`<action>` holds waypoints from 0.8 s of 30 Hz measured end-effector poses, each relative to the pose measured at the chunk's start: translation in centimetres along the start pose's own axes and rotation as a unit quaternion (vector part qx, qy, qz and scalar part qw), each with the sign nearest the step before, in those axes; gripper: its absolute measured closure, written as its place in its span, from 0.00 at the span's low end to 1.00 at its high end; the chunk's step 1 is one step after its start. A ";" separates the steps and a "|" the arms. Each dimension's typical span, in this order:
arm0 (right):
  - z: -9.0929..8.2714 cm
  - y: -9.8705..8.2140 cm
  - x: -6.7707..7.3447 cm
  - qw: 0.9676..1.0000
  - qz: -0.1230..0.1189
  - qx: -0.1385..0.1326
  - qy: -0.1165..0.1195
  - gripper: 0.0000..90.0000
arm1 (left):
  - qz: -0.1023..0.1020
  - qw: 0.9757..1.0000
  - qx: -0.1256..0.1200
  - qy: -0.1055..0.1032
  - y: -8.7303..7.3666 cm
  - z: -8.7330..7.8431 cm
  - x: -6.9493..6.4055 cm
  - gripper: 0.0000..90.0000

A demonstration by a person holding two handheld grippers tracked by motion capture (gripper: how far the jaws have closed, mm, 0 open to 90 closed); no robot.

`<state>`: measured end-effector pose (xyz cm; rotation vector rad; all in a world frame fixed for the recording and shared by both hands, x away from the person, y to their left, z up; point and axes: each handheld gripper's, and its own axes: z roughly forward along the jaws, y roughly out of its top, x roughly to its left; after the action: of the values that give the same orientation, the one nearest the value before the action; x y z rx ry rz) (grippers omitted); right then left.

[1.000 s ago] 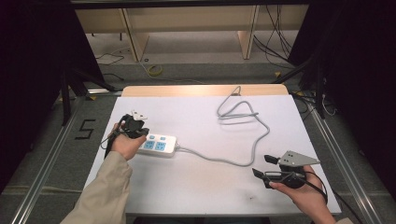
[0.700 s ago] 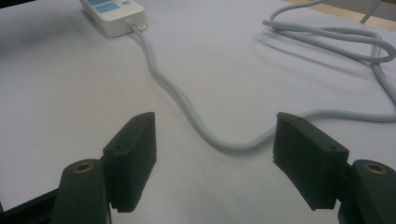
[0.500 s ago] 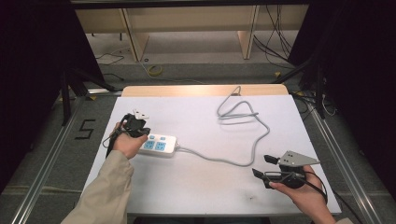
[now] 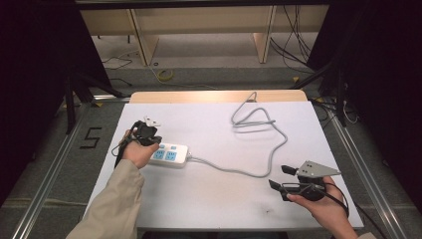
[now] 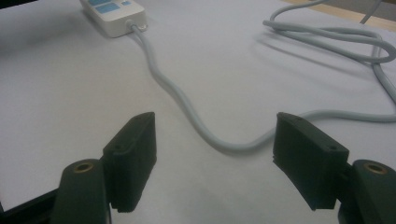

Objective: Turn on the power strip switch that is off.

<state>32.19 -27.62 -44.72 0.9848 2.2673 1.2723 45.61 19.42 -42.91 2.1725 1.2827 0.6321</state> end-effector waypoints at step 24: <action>0.0 0.0 0.0 1.000 0.000 0.002 0.000 0.34 | 0.001 1.000 0.015 0.000 0.1 1.0 0.0 1.00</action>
<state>32.18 -27.63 -44.73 0.9847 2.2721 1.2680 46.28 19.18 -43.56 2.1985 1.2989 0.6174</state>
